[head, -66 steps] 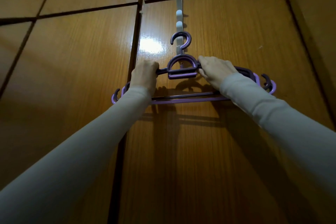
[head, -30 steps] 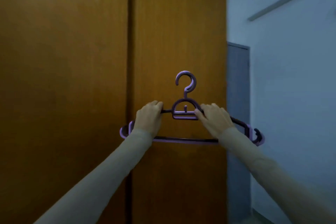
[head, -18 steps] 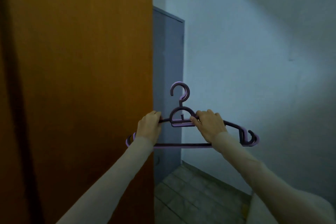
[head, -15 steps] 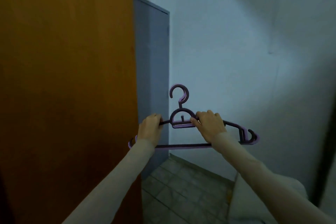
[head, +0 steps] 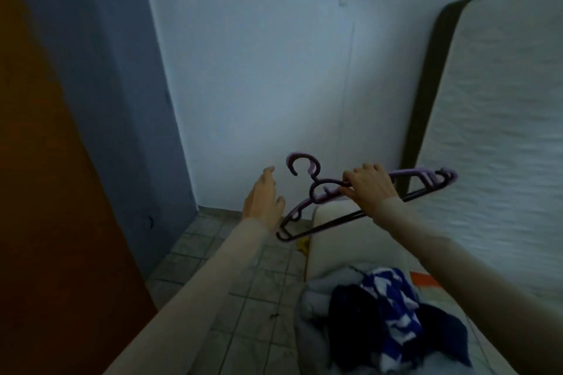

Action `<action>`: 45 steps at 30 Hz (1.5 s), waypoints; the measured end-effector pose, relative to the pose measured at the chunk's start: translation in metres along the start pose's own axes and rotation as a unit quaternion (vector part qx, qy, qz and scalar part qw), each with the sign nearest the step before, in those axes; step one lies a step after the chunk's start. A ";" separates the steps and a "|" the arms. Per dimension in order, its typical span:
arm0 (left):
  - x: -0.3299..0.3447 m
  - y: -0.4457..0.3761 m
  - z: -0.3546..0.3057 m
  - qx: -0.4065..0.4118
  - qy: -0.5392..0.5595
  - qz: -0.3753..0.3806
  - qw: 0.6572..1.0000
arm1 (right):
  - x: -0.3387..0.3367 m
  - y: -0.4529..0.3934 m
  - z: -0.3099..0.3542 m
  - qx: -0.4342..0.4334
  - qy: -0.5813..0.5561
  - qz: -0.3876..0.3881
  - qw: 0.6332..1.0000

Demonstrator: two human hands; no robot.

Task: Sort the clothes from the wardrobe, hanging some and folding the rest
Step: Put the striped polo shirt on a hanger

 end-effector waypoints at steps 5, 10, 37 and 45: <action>0.044 -0.026 -0.010 0.069 -0.016 0.041 0.997 | 0.044 0.000 -0.023 0.039 0.059 0.036 0.997; 0.092 -0.044 -0.012 0.142 -0.015 0.092 0.985 | 0.075 -0.007 -0.041 0.061 0.099 0.050 0.992; 0.253 -0.092 0.045 -0.050 -0.112 0.203 0.971 | 0.248 -0.107 -0.071 -0.194 0.165 0.142 0.957; 0.295 -0.084 0.072 -0.111 -0.105 0.236 0.960 | 0.308 -0.109 -0.063 -0.232 0.105 0.193 0.948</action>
Point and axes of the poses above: each hand's wrist, its own y-axis away from the middle knuckle, its own x-axis out of the palm, z = x × y, the point moved 4 cm from there along -y, towards the middle knuckle, and after that the axes turned 6 degrees about z, right-handed, at the moved point
